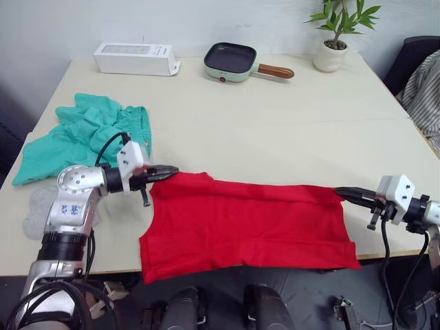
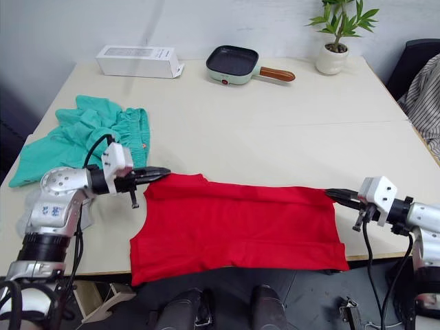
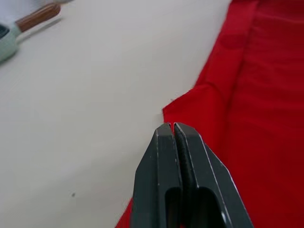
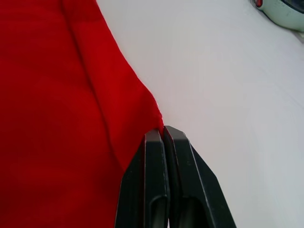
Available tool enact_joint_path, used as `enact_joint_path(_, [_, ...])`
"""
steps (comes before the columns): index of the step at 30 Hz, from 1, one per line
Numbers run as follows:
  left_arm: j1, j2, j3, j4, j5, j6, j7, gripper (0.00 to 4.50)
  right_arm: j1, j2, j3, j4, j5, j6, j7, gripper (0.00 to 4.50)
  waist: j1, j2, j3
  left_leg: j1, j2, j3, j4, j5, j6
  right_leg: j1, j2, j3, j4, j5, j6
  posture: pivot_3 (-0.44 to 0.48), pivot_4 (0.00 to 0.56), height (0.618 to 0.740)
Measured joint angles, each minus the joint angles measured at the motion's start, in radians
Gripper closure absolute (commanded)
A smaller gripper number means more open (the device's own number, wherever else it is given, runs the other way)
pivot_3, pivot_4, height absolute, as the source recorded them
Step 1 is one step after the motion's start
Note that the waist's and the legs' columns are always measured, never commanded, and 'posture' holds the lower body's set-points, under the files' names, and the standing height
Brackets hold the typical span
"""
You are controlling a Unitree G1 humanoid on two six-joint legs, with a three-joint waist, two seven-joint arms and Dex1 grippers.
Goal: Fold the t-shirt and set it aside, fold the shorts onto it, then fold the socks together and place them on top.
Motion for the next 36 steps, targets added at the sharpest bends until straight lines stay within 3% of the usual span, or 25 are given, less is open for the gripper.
enact_joint_path(10, [0.185, 0.034, 0.002, -0.091, 0.076, -0.385, 0.006, 4.50, 0.144, 0.019, -0.017, -0.015, -0.030, -0.196, -0.099, 4.49, -0.002, 0.000, 0.000, 0.001, 0.001, 0.000, 0.000, -0.006, -0.005, 0.000, 0.000, 0.004, -0.001, 0.000, 0.000, 0.000, 0.150, 0.740])
enact_joint_path(17, [0.201, 0.075, -0.046, 0.025, 0.202, -0.680, 0.040, 4.50, 0.190, 0.019, -0.012, 0.037, -0.068, -0.336, -0.125, 4.49, -0.002, 0.001, 0.000, 0.001, 0.000, 0.000, 0.000, -0.007, -0.004, 0.001, -0.001, 0.004, -0.002, 0.000, 0.000, 0.000, 0.150, 0.740])
enact_joint_path(25, [0.204, 0.118, -0.071, 0.067, 0.234, -0.756, 0.100, 4.50, 0.198, 0.019, 0.020, 0.087, -0.085, -0.395, -0.139, 4.49, -0.002, 0.001, 0.000, 0.001, 0.001, 0.000, -0.001, -0.008, -0.003, 0.001, -0.001, 0.004, -0.002, 0.000, 0.000, 0.000, 0.150, 0.740])
enact_joint_path(26, [0.208, 0.118, -0.072, 0.063, 0.228, -0.730, 0.103, 4.29, 0.208, 0.019, 0.020, 0.079, -0.074, -0.381, -0.137, 4.50, -0.002, 0.001, 0.000, 0.001, 0.001, 0.000, -0.001, -0.008, -0.003, 0.001, -0.001, 0.004, -0.001, 0.000, 0.000, 0.000, 0.150, 0.740])
enact_joint_path(29, [0.241, 0.133, -0.073, 0.022, 0.153, -0.604, 0.088, 3.60, 0.243, 0.018, 0.023, 0.043, -0.030, -0.314, -0.110, 3.91, -0.002, 0.001, 0.000, 0.001, 0.001, 0.000, -0.001, -0.008, -0.003, 0.001, -0.001, 0.005, -0.001, 0.000, 0.000, 0.000, 0.150, 0.740])
enact_joint_path(33, [0.310, 0.224, -0.065, -0.135, -0.020, -0.331, 0.010, 2.41, 0.307, -0.027, 0.021, -0.040, 0.054, -0.181, -0.047, 2.63, -0.002, 0.001, 0.000, 0.002, 0.002, 0.000, 0.000, -0.008, -0.003, 0.001, -0.001, 0.007, -0.001, 0.000, 0.000, 0.000, 0.150, 0.740])
enact_joint_path(36, [0.373, 0.309, -0.017, -0.241, -0.180, -0.072, -0.035, 2.14, 0.368, -0.096, -0.022, -0.106, 0.122, -0.042, -0.005, 1.67, -0.002, 0.002, 0.000, 0.002, 0.002, -0.001, 0.000, -0.009, -0.003, 0.002, -0.001, 0.008, -0.002, 0.000, -0.001, 0.000, 0.150, 0.740])
